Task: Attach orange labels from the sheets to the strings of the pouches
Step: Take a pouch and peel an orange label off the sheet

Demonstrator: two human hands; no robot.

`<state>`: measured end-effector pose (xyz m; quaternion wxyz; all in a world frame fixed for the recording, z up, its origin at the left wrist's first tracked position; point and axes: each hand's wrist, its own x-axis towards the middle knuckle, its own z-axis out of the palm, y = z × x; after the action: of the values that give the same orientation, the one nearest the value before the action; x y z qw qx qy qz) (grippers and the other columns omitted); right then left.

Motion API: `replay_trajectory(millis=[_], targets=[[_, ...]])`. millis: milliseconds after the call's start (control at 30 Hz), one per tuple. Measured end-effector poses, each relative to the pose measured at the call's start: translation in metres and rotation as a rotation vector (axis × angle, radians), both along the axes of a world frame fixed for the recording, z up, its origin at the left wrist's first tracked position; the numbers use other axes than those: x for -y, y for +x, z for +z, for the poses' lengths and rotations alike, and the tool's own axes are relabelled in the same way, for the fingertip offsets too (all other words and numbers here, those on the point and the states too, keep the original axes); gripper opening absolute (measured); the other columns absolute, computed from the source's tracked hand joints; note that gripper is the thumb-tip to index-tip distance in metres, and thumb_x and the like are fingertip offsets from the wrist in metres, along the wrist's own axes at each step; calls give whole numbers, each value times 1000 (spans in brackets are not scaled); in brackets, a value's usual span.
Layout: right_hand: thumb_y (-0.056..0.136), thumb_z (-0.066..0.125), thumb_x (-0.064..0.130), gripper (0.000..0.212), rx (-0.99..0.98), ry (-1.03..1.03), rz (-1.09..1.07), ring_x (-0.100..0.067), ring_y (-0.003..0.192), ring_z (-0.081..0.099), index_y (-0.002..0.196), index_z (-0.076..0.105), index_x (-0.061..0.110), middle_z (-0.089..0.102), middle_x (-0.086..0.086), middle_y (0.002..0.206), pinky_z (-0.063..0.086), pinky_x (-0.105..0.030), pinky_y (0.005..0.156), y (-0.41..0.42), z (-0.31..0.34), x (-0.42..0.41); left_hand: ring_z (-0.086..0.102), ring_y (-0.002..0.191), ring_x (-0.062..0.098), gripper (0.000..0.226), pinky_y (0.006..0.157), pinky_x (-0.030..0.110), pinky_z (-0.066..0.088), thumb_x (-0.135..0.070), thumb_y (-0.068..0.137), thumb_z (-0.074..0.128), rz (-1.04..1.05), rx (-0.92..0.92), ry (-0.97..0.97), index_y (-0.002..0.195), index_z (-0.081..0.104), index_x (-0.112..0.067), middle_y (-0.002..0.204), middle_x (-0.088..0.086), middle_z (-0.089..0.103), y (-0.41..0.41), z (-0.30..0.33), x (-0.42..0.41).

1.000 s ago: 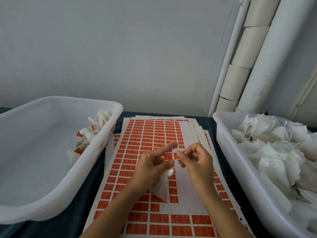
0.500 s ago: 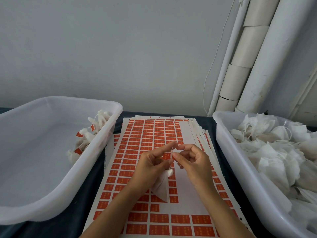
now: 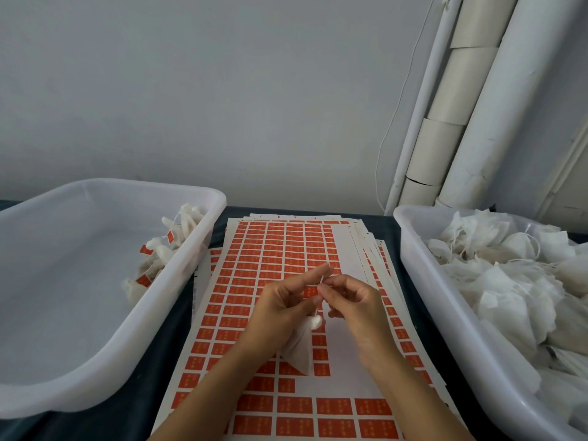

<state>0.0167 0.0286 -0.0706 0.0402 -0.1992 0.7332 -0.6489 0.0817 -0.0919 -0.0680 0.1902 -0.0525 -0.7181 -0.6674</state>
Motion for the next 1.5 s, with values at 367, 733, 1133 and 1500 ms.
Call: replay_trajectory(millis=[367,733,1133,1500], targets=[[62,67,49,38,138,-260,100,-12,109,59,93,67,28,67,13,106,43,-40,102,6,6,-1,66,88,9,38,73,17,50,-65,83,43,71,257,98,105,56,-38,91,-9,69,5,0,-2],[73,61,36,16,57,-229,254,-9,117,53,87,68,31,61,10,120,39,-40,104,3,12,-4,57,63,4,29,63,16,48,-41,85,57,-238,337,328,72,73,-21,72,-4,65,9,10,0],[85,54,41,33,-51,-181,253,-14,107,61,116,52,29,63,11,110,52,-30,84,-6,8,-13,63,70,8,26,66,22,49,-23,87,61,76,243,280,62,68,-24,77,-4,69,5,7,-2],[88,59,21,12,-146,38,175,-14,52,59,84,59,10,66,0,68,56,-29,59,-3,10,-12,59,55,9,22,54,18,51,-33,77,65,77,170,22,84,68,-12,69,-3,69,1,5,-2]])
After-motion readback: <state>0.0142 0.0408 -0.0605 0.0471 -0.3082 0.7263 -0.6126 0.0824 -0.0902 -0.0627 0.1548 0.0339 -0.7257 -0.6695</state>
